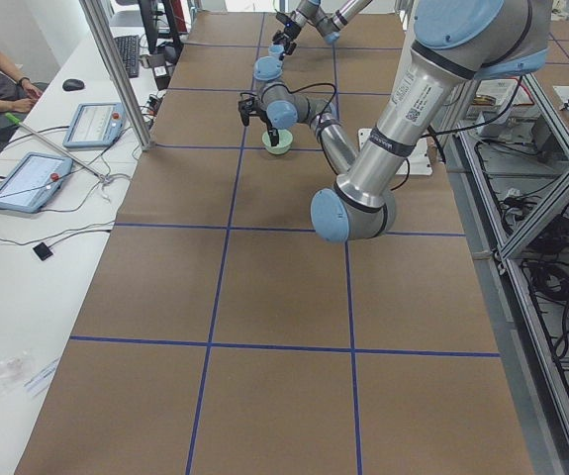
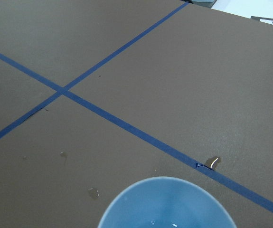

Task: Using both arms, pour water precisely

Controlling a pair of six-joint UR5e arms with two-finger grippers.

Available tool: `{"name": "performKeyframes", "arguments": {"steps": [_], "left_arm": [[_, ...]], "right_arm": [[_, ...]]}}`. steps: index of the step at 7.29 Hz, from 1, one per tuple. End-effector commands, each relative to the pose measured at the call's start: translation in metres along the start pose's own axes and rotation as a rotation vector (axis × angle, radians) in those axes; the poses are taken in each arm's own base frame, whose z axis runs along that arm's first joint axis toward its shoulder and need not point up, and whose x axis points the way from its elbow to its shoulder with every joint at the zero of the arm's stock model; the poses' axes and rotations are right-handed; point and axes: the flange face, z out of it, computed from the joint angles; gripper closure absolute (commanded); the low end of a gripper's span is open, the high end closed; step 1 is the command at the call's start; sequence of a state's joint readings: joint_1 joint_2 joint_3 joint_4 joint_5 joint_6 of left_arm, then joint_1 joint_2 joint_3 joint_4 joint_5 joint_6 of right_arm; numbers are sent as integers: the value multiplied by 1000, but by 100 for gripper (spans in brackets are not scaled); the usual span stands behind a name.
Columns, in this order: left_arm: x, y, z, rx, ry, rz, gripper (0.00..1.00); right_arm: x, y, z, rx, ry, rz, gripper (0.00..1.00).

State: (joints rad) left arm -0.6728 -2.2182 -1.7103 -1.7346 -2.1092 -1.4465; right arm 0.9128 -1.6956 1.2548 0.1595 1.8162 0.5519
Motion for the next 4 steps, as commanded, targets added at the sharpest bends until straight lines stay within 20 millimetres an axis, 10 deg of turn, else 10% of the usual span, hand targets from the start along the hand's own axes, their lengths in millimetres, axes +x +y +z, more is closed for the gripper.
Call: {"name": "performKeyframes", "arguments": {"steps": [1,4], "left_arm": [[0,0,0,0,0,0,23],[-1,0,1,-1,-1,0,23]], "right_arm": [[1,1,1,-2,1,-1,6],[2,3,1,-6,4,1,19]]}}
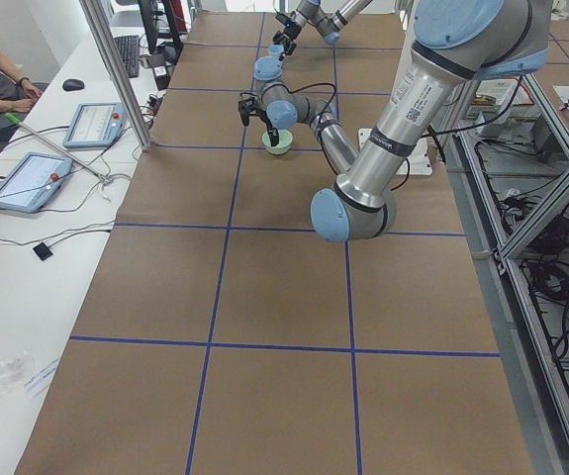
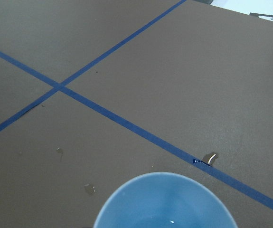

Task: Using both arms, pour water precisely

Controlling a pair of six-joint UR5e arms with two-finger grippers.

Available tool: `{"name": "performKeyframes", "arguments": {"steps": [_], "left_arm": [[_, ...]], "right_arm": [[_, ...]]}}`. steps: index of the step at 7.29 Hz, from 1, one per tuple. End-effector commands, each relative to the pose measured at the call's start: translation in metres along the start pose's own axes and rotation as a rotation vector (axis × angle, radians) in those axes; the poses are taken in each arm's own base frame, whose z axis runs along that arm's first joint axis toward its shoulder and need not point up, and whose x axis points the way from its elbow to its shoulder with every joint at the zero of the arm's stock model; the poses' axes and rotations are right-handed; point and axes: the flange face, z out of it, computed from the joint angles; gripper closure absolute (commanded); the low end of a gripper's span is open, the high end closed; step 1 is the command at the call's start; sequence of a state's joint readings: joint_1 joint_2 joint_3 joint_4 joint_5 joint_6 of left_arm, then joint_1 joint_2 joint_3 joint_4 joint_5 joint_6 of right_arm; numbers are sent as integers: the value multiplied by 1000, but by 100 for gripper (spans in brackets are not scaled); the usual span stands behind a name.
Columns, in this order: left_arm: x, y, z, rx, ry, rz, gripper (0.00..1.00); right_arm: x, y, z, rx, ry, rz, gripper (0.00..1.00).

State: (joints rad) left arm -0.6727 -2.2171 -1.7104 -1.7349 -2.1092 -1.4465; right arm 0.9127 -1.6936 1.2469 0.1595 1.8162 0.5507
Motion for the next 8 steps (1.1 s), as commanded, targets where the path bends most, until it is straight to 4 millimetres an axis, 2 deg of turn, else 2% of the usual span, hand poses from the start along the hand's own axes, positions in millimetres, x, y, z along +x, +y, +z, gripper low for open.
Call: {"name": "performKeyframes", "arguments": {"steps": [1,2,3,4,5,6,7,8], "left_arm": [[0,0,0,1,0,-1,23],[0,0,0,-1,-1,0,23],[0,0,0,1,0,1,23],[-1,-2,-1,2,1,2,23],[-3,-10,-10,5,6,-4,23],[-12,-24,-19,-4,8,-21,24],[-28,-32,-17,-15,-6,9,24],[-50,-43,-15,-8,-28,39,24]], "right_arm": [[0,0,0,0,0,0,34],[-2,-3,0,7,-4,0,49],[-10,-19,2,33,-20,-8,62],[-18,-34,7,50,-27,-9,64],[-31,-61,16,57,-33,3,65],[-56,-102,19,40,-22,9,66],[-82,-144,12,23,4,20,66],[-104,-178,4,14,60,27,66]]}}
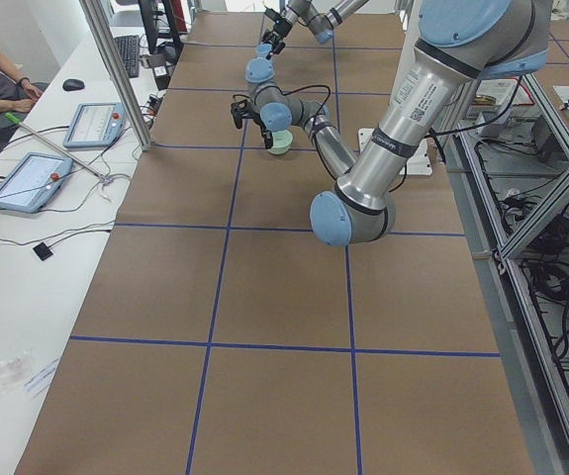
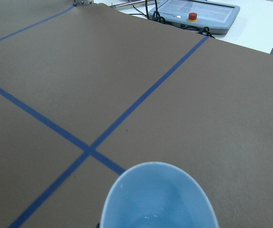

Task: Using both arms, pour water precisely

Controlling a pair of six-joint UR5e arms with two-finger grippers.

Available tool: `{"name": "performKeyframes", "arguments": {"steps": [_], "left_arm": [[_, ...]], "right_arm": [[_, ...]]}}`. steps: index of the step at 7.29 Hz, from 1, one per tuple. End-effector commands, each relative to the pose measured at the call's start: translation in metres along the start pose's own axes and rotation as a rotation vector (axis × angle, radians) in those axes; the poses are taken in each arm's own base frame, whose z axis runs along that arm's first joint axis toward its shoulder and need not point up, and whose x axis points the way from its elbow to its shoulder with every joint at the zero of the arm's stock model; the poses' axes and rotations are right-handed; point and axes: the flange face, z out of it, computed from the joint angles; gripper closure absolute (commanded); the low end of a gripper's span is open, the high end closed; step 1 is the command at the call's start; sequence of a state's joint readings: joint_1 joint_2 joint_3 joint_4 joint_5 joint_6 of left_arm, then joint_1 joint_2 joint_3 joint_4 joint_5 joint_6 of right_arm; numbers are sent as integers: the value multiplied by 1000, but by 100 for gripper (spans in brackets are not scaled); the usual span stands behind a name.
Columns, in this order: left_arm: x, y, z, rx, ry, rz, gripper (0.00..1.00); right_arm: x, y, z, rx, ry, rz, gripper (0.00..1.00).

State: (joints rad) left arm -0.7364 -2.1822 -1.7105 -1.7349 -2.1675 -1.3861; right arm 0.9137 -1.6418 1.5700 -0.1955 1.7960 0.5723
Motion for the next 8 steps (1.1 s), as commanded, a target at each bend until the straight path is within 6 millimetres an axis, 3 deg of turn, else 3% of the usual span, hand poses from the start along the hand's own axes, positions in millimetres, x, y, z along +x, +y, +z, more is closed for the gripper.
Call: {"name": "performKeyframes", "arguments": {"steps": [1,2,3,4,6,7,8], "left_arm": [[-46,-23,2,-3,-36,49,24],[-66,-33,0,0,-50,67,24],[-76,-39,-1,5,-59,76,23],[-81,-44,-3,12,-63,68,24],[-90,-54,-8,23,-69,52,23],[-96,-57,-8,26,-76,56,23],[-100,-58,-6,21,-87,103,23]], "right_arm": [[-59,-64,-12,-40,65,4,65],[-101,-73,4,-42,124,-24,65],[-159,-78,23,-40,191,-74,65],[-202,-95,28,-68,216,-60,65],[-336,-117,56,-70,302,-13,66],[-391,-144,61,-108,341,-1,66],[-417,-146,62,-139,353,34,58]]}}
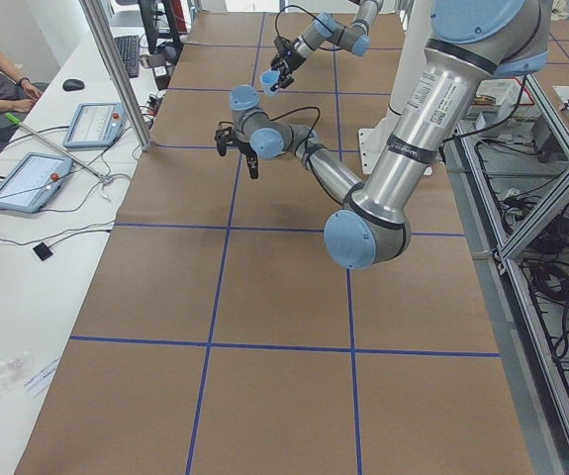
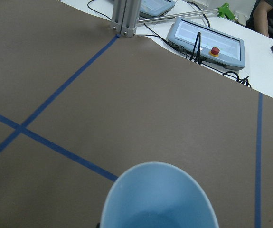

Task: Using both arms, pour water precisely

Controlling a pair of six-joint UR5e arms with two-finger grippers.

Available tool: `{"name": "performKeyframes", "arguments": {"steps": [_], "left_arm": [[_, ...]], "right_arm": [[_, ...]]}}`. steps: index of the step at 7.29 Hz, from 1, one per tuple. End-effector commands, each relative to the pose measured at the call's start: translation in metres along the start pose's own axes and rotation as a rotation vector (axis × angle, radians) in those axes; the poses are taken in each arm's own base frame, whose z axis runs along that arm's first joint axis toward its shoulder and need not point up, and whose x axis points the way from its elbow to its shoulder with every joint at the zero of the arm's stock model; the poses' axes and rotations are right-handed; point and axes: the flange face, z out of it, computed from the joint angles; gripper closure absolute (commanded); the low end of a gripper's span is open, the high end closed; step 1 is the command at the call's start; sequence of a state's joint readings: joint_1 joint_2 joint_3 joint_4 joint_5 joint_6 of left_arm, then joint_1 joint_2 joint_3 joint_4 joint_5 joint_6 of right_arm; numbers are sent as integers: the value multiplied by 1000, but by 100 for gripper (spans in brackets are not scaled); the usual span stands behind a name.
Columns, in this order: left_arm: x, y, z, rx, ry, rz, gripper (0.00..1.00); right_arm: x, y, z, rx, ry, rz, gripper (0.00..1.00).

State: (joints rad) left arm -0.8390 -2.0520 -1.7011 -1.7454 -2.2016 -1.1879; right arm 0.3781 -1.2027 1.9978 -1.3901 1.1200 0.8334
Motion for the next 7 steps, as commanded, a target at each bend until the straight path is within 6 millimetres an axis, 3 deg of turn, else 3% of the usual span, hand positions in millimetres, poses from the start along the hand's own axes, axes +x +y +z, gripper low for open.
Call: {"name": "performKeyframes", "arguments": {"steps": [1,3,5,7], "left_arm": [[-10,-5,1,2,-13,33,23],[-9,-4,1,1,-12,34,23],[-10,-4,0,1,-12,32,23],[-11,-4,1,0,-14,31,23]], "right_arm": [[-55,-5,-13,-53,37,104,55],[-66,-4,-1,-71,91,80,58],[-105,-32,-2,-107,180,18,60],[-120,-25,16,-128,233,-14,63]]}}
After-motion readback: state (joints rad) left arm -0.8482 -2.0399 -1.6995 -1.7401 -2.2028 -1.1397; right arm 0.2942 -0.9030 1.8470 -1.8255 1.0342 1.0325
